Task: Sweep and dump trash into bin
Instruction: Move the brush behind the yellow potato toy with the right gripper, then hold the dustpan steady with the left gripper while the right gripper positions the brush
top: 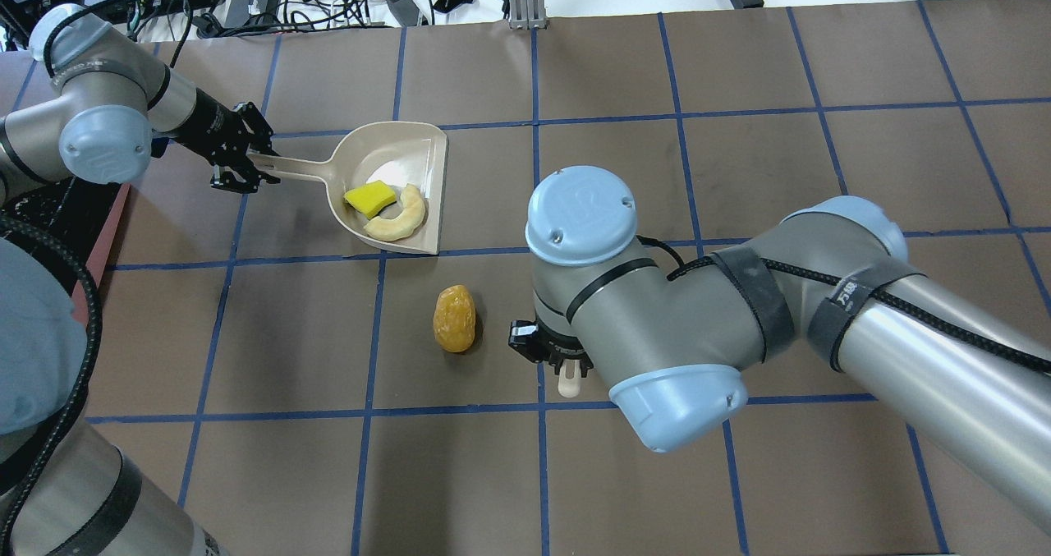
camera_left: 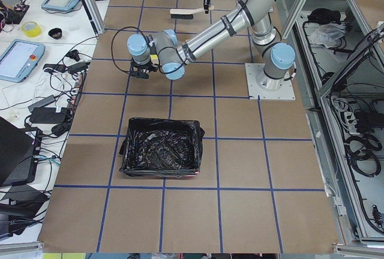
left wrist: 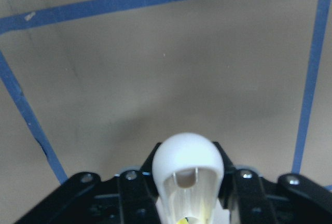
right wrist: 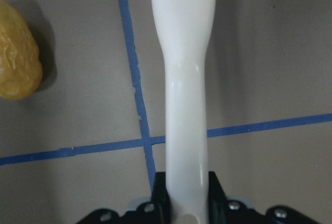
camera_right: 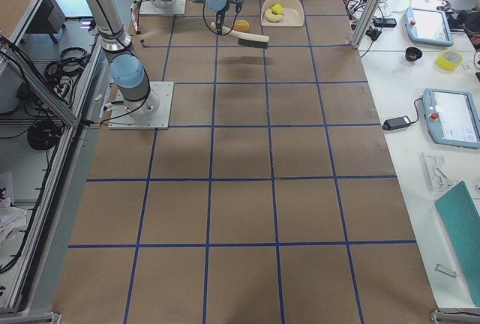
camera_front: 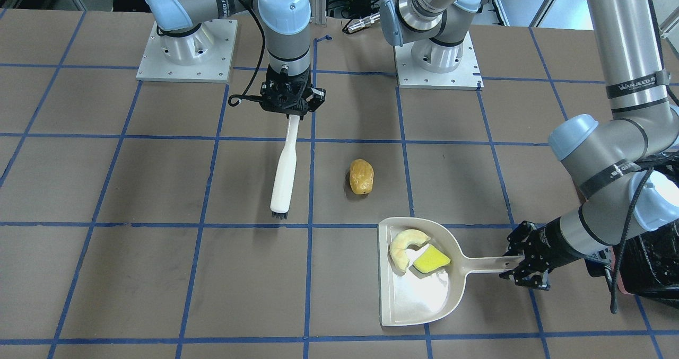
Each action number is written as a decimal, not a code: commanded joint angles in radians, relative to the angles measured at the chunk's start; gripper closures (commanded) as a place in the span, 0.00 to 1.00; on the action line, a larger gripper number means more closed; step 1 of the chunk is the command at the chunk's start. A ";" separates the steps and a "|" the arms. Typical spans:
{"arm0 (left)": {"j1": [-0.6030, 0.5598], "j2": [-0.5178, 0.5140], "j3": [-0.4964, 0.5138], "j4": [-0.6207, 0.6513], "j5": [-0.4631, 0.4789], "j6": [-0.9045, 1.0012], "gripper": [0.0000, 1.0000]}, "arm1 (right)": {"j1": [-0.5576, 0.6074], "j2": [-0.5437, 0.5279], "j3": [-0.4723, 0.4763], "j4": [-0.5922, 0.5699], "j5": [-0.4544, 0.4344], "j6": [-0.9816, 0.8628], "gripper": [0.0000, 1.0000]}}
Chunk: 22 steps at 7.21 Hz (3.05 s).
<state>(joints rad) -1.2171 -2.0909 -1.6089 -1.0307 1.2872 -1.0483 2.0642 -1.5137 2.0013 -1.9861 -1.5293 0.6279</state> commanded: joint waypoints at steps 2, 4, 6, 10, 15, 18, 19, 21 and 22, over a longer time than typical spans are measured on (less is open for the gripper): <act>-0.038 0.022 -0.009 0.027 0.093 -0.022 0.77 | 0.109 0.000 -0.007 0.001 -0.005 0.114 0.82; -0.064 0.015 -0.011 0.029 0.232 -0.026 0.52 | 0.148 0.001 -0.009 0.001 0.008 0.174 0.82; -0.067 0.011 -0.009 0.029 0.261 -0.024 0.42 | 0.174 0.023 -0.010 -0.008 0.003 0.191 0.82; -0.122 0.055 -0.003 0.020 0.267 -0.181 0.29 | 0.174 0.040 -0.012 -0.020 0.002 0.191 0.82; -0.134 0.031 -0.025 0.087 0.380 -0.393 0.29 | 0.174 0.043 -0.010 -0.020 0.008 0.190 0.82; -0.145 0.044 -0.048 0.083 0.396 -0.389 0.47 | 0.174 0.056 -0.010 -0.020 0.006 0.188 0.82; -0.147 0.048 -0.048 0.081 0.389 -0.380 0.84 | 0.174 0.058 -0.010 -0.023 0.008 0.187 0.82; -0.147 0.045 -0.046 0.093 0.386 -0.383 1.00 | 0.174 0.058 -0.010 -0.025 0.006 0.184 0.82; -0.144 0.066 -0.039 0.092 0.385 -0.350 1.00 | 0.174 0.058 -0.010 -0.028 0.006 0.188 0.82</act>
<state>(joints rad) -1.3629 -2.0404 -1.6534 -0.9411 1.6736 -1.4224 2.2381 -1.4559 1.9911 -2.0112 -1.5231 0.8133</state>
